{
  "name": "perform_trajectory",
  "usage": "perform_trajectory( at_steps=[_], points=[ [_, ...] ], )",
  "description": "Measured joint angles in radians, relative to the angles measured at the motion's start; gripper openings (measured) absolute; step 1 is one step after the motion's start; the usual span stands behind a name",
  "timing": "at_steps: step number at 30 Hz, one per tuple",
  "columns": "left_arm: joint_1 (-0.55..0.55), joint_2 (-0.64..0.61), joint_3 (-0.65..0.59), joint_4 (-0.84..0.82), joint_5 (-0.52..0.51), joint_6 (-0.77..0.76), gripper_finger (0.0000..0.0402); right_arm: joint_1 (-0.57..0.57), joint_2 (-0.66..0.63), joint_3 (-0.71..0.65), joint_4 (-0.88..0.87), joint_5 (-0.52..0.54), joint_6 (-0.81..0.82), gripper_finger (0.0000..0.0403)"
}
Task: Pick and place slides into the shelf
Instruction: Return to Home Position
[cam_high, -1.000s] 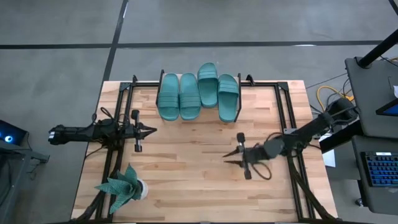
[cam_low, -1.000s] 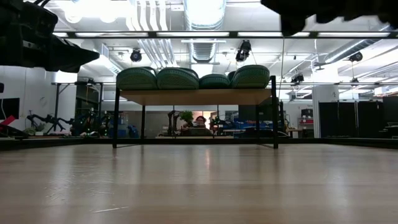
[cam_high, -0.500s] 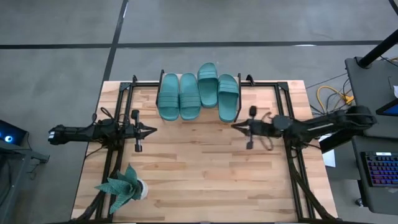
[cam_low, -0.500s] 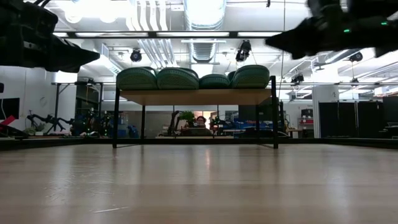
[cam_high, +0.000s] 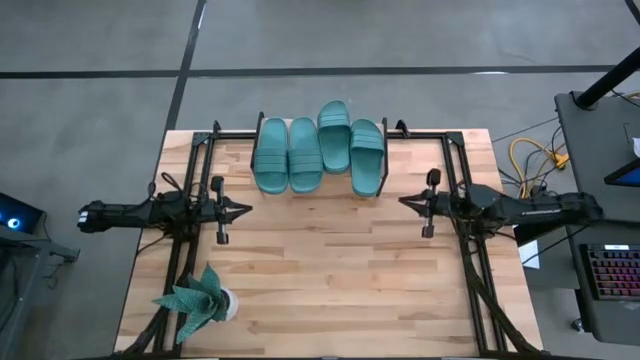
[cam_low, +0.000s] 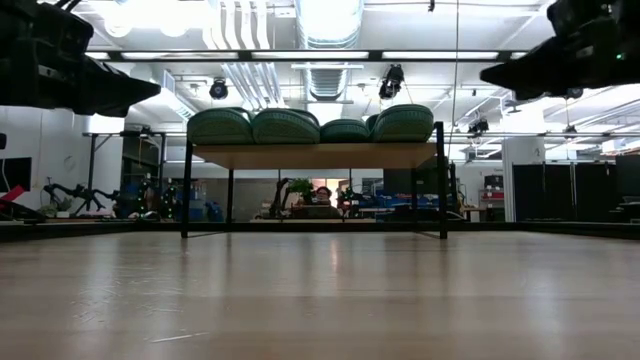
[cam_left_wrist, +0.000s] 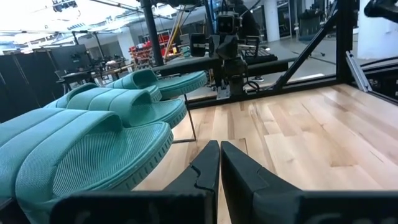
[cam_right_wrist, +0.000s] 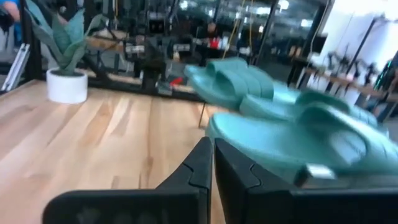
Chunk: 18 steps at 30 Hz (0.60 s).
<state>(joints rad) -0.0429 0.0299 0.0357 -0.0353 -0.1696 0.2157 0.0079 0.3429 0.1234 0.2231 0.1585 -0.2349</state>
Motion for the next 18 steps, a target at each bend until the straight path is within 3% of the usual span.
perform_trajectory(
  at_steps=[6,11,18],
  points=[
    [0.000,0.000,0.000,0.000,0.000,0.000,0.0000,0.007,-0.197,0.031,-0.294,-0.012,0.074,0.0009],
    [0.000,-0.001,0.000,0.000,0.005,-0.019,0.0000,0.023,-0.336,-0.013,-0.322,-0.131,0.044,0.0009],
    [0.000,0.000,0.000,0.000,0.028,-0.027,0.0000,0.025,-0.324,-0.057,-0.314,-0.142,0.078,0.0009]
  ],
)
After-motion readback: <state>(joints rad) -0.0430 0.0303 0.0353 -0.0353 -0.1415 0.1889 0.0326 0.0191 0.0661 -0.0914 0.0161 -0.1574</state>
